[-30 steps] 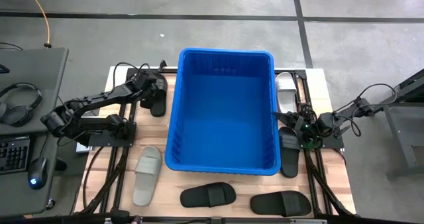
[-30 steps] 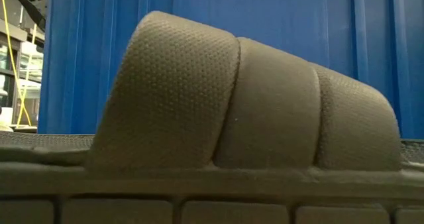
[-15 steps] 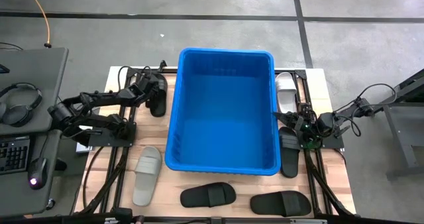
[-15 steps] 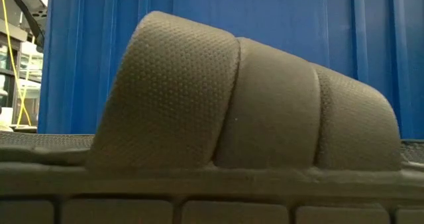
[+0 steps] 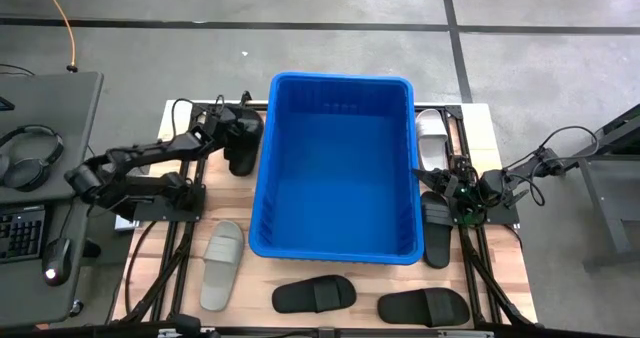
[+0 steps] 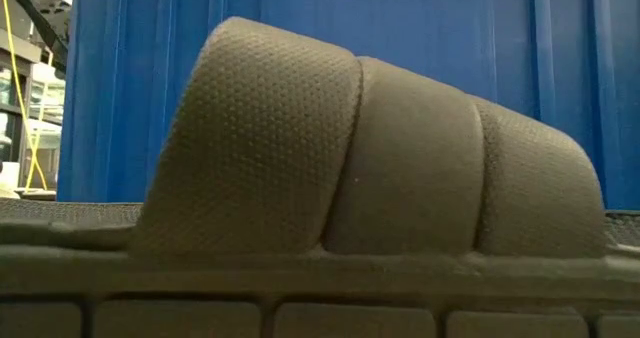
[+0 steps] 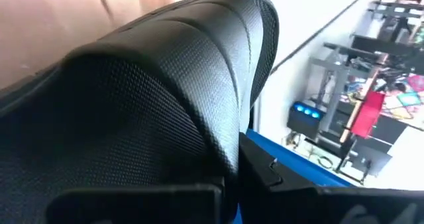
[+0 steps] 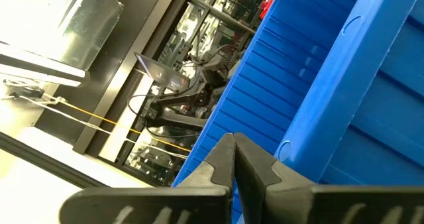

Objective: Pick and place slides into bin
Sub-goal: Put the black slide into the blue container

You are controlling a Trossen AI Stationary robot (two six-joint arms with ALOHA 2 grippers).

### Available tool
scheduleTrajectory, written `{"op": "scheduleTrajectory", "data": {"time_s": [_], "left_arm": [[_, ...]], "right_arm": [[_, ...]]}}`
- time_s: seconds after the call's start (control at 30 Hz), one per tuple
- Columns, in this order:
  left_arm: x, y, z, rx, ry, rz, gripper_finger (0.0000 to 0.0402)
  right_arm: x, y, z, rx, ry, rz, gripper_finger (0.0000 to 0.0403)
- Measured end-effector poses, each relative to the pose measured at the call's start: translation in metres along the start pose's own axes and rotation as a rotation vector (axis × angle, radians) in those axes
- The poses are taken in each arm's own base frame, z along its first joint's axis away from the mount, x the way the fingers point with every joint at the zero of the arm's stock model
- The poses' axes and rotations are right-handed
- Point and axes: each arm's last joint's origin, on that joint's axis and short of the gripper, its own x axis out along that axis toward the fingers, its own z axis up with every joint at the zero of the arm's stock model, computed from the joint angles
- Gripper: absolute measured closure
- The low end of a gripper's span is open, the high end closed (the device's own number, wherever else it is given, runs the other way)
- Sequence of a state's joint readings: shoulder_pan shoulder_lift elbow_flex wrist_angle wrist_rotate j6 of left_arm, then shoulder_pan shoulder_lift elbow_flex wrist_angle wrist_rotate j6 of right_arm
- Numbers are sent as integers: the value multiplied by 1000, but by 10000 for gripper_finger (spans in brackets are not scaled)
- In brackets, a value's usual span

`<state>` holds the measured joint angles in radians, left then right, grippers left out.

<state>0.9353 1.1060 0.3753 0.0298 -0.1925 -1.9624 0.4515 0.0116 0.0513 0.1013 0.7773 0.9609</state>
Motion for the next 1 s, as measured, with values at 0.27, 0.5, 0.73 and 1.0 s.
{"op": "scheduleTrajectory", "data": {"time_s": [0.27, 0.5, 0.73, 1.0], "left_arm": [[-36, 9, 9, 34, 34, 142, 399], [-72, 23, 19, 37, 98, 226, 400], [-100, 43, 31, -13, 141, 335, 401], [-110, 44, 34, -11, 151, 239, 400]], "right_arm": [[0, 0, 0, 0, 0, 0, 402], [0, 0, 0, 0, 0, 0, 402], [0, 0, 0, 0, 0, 1, 402], [0, 0, 0, 0, 0, 0, 402]]}}
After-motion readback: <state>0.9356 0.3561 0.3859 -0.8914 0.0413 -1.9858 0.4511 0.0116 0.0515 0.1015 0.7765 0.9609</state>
